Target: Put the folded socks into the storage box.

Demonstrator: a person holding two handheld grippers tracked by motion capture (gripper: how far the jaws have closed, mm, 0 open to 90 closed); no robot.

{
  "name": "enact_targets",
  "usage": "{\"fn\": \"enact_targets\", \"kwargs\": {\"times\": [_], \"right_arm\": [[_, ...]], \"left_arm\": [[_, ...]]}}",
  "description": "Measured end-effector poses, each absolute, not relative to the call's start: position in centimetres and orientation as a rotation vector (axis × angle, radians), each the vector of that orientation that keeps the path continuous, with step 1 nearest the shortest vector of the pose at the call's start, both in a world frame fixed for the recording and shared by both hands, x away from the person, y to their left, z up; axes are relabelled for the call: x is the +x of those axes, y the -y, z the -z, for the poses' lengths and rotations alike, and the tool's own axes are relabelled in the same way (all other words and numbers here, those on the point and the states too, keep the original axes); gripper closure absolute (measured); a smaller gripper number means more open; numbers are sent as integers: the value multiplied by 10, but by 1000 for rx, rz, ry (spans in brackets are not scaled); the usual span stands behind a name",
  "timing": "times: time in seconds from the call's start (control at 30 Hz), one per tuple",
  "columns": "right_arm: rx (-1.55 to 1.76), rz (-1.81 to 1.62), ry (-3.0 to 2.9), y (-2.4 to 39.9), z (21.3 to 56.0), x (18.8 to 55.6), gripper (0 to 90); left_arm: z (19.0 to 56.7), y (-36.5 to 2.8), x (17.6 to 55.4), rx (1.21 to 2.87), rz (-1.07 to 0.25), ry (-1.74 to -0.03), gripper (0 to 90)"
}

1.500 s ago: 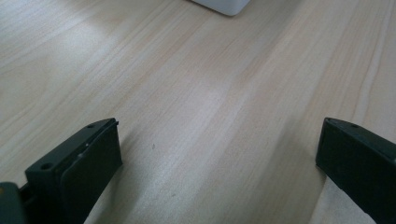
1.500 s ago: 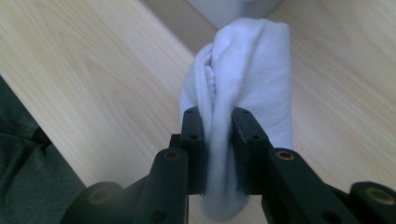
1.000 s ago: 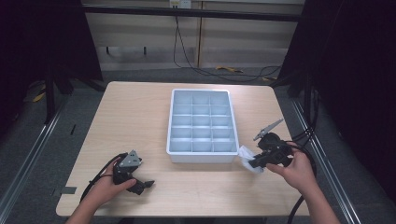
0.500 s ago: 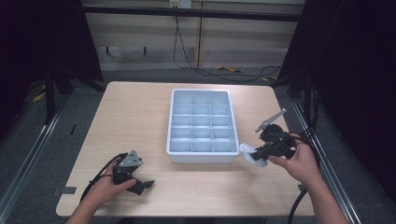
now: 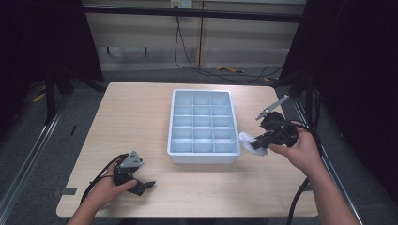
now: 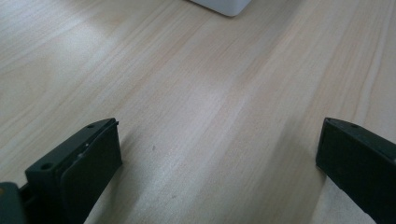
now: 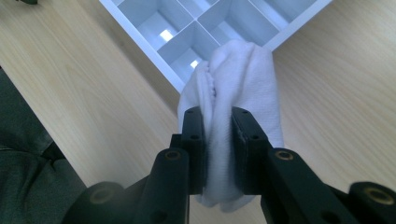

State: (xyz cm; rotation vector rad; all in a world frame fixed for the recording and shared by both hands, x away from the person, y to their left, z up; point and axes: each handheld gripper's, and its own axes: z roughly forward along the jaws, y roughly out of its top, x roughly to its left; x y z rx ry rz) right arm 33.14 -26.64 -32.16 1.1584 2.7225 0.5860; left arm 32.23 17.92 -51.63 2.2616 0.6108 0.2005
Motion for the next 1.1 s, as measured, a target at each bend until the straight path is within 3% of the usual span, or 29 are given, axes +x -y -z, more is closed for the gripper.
{"fn": "enact_targets", "kwargs": {"times": [1.1], "right_arm": [[993, -517, -2825, 203, 334, 375, 764]], "left_arm": [[516, -179, 322, 2264, -209, -610, 0]]}}
